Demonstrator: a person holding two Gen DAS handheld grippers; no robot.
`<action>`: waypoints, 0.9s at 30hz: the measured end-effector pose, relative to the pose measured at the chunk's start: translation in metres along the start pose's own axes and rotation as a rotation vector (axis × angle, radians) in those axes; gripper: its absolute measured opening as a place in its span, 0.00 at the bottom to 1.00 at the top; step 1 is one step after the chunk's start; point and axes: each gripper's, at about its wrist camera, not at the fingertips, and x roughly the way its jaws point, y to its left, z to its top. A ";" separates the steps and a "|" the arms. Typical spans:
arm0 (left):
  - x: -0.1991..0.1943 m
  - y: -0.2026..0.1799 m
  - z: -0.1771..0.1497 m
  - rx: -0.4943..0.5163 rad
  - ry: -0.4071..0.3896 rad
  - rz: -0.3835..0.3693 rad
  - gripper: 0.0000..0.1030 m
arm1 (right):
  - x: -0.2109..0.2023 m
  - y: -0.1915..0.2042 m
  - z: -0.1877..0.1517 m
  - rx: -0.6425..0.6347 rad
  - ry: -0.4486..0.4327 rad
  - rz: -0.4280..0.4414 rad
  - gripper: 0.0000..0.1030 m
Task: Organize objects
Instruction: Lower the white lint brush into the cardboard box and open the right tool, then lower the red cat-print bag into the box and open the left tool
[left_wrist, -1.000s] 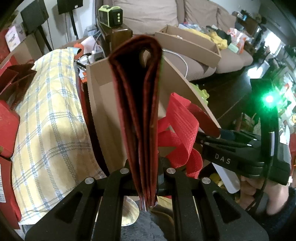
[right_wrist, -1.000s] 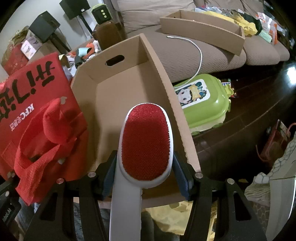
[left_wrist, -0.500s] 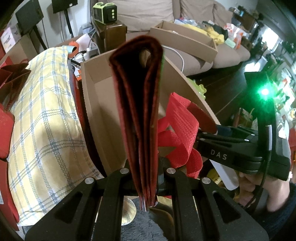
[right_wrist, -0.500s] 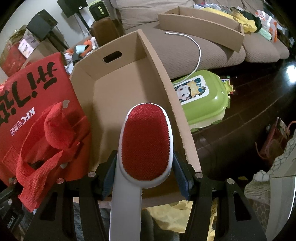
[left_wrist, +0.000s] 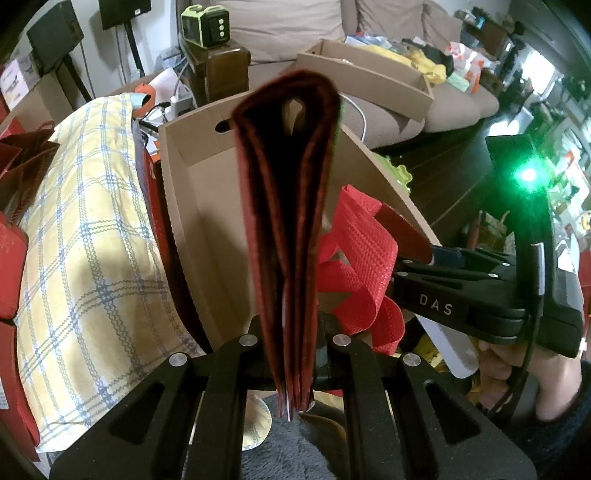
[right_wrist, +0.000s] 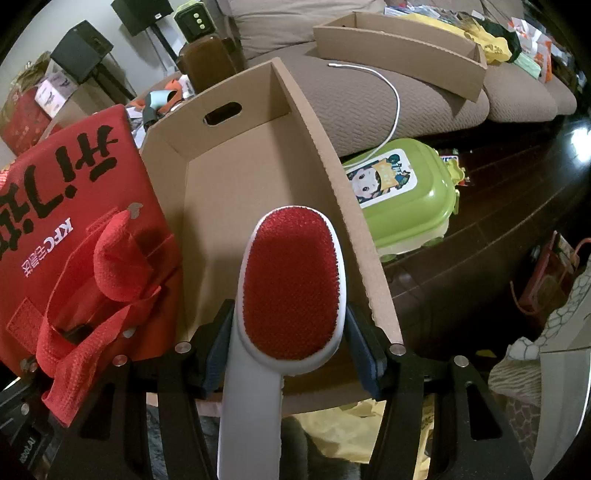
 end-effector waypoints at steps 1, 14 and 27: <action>0.000 0.000 0.000 -0.001 0.000 0.000 0.09 | 0.000 0.000 0.000 -0.001 0.000 0.000 0.59; 0.003 0.001 -0.001 -0.001 0.008 0.003 0.09 | -0.008 0.002 0.003 -0.009 -0.047 0.013 0.59; 0.009 -0.002 0.001 0.005 0.016 0.014 0.09 | -0.010 -0.002 0.004 0.012 -0.053 0.010 0.59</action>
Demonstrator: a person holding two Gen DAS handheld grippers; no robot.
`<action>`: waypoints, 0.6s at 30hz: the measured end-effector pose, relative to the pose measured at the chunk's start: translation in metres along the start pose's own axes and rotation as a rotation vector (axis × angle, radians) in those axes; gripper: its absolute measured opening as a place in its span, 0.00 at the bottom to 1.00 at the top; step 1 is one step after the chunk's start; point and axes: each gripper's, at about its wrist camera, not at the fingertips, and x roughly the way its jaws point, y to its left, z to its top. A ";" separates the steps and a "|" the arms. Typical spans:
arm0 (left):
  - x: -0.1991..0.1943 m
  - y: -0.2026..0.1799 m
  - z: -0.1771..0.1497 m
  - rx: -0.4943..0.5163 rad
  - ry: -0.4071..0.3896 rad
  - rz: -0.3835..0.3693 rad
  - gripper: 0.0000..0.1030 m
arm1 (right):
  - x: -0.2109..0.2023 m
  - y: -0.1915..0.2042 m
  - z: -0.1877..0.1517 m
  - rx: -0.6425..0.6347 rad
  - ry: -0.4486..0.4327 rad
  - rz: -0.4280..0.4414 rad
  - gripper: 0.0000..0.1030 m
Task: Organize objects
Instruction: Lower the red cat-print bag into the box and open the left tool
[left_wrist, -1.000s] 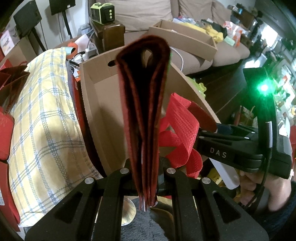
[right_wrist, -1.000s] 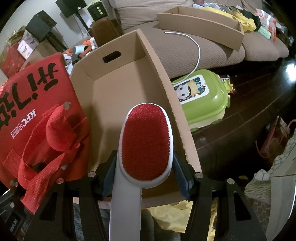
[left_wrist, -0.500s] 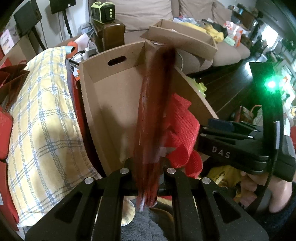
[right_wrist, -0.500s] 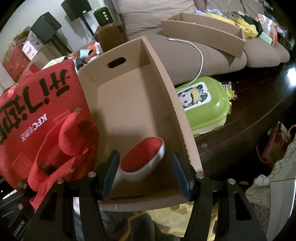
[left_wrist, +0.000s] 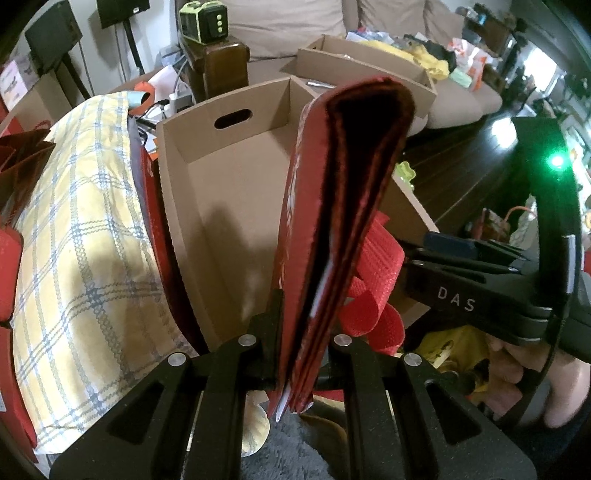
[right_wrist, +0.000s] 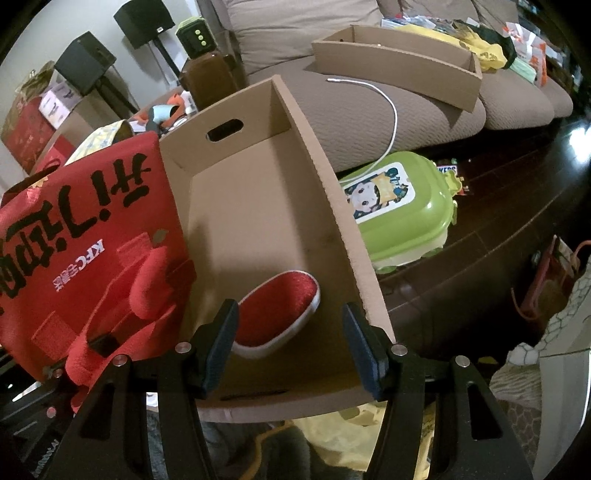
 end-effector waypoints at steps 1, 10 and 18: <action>0.001 -0.001 0.001 0.000 0.002 0.003 0.09 | 0.000 0.000 0.000 0.002 -0.001 0.000 0.59; -0.002 -0.004 0.009 -0.015 -0.013 -0.019 0.18 | -0.001 -0.004 0.000 0.016 -0.006 -0.004 0.59; -0.008 -0.009 0.010 -0.013 -0.005 -0.031 0.24 | -0.002 -0.005 0.000 0.023 -0.009 -0.003 0.58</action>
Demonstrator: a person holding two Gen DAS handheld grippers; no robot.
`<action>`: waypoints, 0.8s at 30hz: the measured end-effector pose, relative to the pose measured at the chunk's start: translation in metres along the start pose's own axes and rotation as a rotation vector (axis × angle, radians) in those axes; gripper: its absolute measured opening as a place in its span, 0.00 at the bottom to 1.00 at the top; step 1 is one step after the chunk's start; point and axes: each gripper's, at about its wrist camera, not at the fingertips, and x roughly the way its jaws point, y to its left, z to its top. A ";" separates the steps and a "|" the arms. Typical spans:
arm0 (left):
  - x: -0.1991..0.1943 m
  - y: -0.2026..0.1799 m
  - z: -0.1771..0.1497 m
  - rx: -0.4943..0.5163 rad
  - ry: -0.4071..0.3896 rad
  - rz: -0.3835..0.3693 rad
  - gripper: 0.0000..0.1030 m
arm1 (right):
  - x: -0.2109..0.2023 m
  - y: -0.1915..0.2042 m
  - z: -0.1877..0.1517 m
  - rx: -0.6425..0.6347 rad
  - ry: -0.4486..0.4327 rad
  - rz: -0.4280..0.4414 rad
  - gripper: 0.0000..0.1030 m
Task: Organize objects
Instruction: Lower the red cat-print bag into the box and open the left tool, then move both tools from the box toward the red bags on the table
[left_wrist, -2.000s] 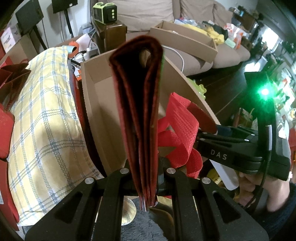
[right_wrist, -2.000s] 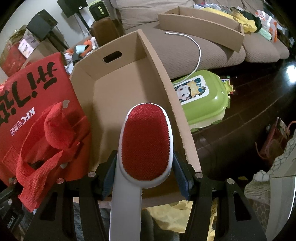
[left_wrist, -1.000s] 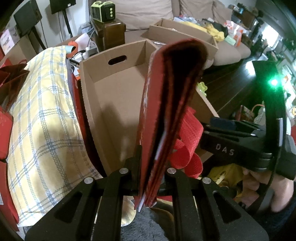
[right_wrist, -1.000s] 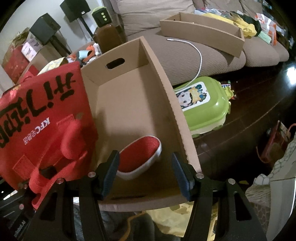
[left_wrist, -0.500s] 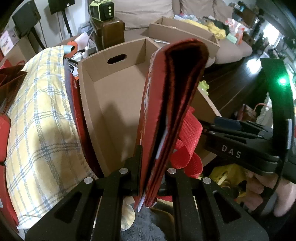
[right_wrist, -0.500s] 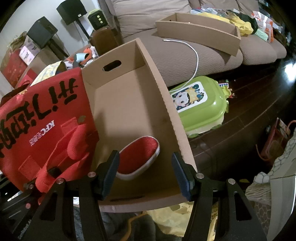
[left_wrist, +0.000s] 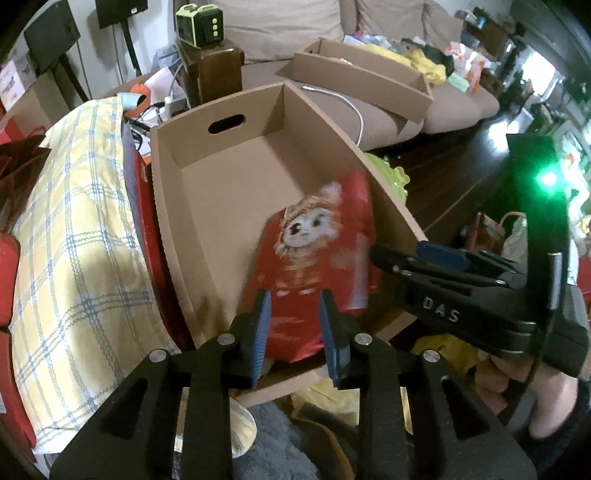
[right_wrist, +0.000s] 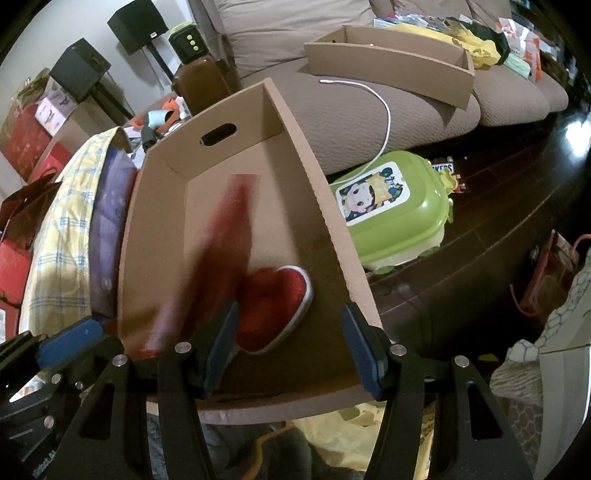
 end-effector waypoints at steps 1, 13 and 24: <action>-0.002 0.001 0.000 -0.001 -0.005 -0.004 0.24 | 0.000 0.000 0.000 0.000 0.000 0.000 0.58; -0.028 0.011 -0.010 -0.014 -0.020 -0.018 0.33 | -0.008 0.002 0.001 -0.006 -0.032 0.019 0.58; -0.096 0.035 -0.017 -0.042 -0.112 -0.030 0.33 | 0.000 0.029 -0.004 -0.142 0.000 0.037 0.29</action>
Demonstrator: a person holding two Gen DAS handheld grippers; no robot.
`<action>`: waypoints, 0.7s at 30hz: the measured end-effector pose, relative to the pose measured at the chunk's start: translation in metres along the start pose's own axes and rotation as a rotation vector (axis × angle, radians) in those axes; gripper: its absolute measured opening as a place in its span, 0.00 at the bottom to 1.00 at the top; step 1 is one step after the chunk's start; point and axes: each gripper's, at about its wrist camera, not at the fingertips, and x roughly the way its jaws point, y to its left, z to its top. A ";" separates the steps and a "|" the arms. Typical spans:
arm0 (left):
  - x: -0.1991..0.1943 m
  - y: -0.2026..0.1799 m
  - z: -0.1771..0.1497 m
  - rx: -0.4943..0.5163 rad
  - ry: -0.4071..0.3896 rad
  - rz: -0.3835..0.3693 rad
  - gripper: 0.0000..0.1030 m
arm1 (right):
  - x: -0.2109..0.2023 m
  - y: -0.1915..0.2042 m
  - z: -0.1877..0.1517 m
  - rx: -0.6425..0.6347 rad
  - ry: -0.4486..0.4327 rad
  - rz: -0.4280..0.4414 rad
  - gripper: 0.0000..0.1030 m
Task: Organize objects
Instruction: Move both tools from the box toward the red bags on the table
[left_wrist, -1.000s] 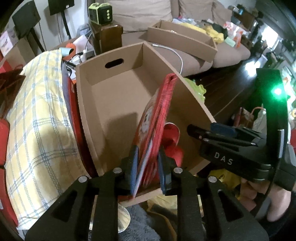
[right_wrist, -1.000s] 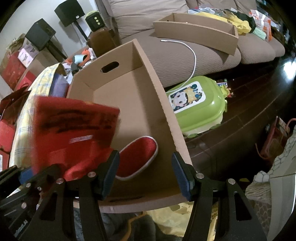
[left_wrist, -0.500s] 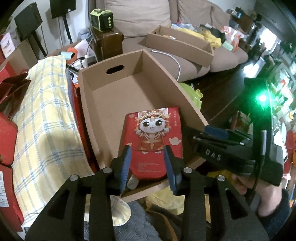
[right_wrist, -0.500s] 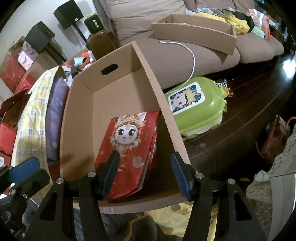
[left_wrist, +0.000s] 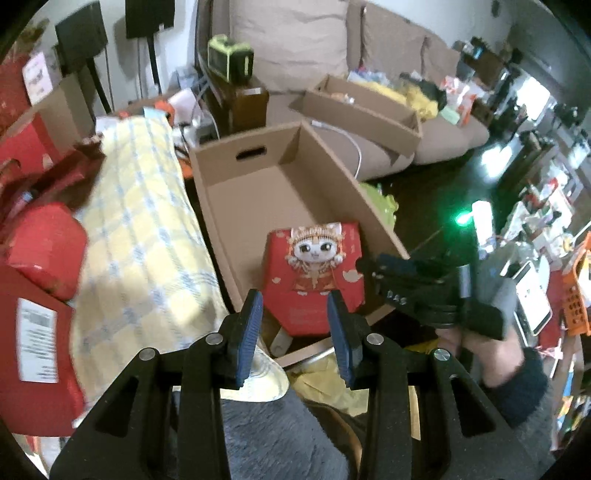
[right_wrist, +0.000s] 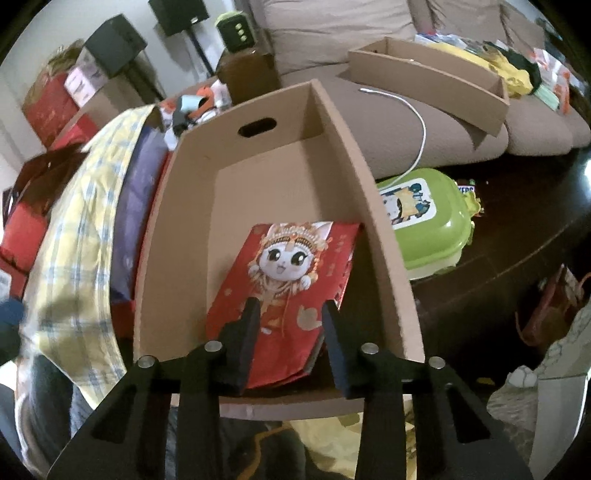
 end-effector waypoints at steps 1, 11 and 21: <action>-0.007 0.001 0.000 0.004 -0.012 0.005 0.33 | 0.001 0.001 0.000 -0.007 0.002 0.000 0.29; -0.064 0.033 -0.020 -0.006 -0.059 0.053 0.33 | 0.022 0.018 -0.011 -0.171 0.104 -0.247 0.29; -0.139 0.102 -0.027 -0.142 -0.185 0.118 0.33 | 0.017 0.030 -0.011 -0.210 0.086 -0.196 0.27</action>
